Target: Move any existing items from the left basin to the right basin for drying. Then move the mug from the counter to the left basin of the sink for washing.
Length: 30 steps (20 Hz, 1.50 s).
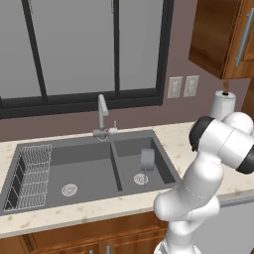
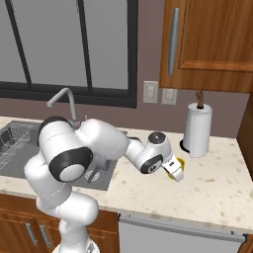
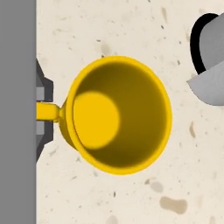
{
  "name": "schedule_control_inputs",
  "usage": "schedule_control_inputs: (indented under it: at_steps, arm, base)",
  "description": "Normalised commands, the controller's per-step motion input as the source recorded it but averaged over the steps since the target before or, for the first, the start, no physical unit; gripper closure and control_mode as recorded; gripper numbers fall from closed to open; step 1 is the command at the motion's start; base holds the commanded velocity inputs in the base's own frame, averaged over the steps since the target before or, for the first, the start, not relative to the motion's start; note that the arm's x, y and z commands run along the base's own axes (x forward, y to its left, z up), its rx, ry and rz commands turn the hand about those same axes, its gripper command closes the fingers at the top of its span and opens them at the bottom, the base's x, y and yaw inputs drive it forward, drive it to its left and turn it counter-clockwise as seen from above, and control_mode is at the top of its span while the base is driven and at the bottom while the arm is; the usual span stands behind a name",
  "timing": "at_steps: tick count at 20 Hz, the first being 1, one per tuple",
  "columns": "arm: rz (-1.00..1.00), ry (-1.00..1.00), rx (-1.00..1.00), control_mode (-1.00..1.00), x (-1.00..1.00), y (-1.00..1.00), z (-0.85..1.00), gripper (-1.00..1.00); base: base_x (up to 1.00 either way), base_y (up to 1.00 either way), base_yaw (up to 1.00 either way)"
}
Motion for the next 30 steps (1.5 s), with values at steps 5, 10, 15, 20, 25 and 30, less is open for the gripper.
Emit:
schedule_control_inputs:
  at_steps: [5, 10, 15, 20, 25, 30]
  arm:
    - [0.0, 0.06, 0.0, -1.0, 0.14, 0.0, -0.08, 1.0]
    - [0.0, 0.0, 0.0, -1.0, -0.13, 0.0, 0.04, 1.0]
    - [0.0, -0.04, 0.0, -1.0, -0.36, 0.0, 0.13, 1.0]
    - [0.0, -0.05, 0.0, -1.0, -0.32, 0.15, 0.29, 1.0]
    - [0.0, -0.01, 0.0, -1.0, -0.14, 0.24, 0.42, 1.0]
    - [0.0, 0.0, 0.0, -1.0, -0.14, 0.31, 0.39, 1.0]
  base:
    - [0.0, 0.0, 0.0]
    - [0.0, 0.0, 0.0]
    - [0.0, 0.0, 0.0]
    - [0.0, 0.0, 0.0]
    - [0.0, 0.0, 0.0]
    - [0.0, 0.0, 0.0]
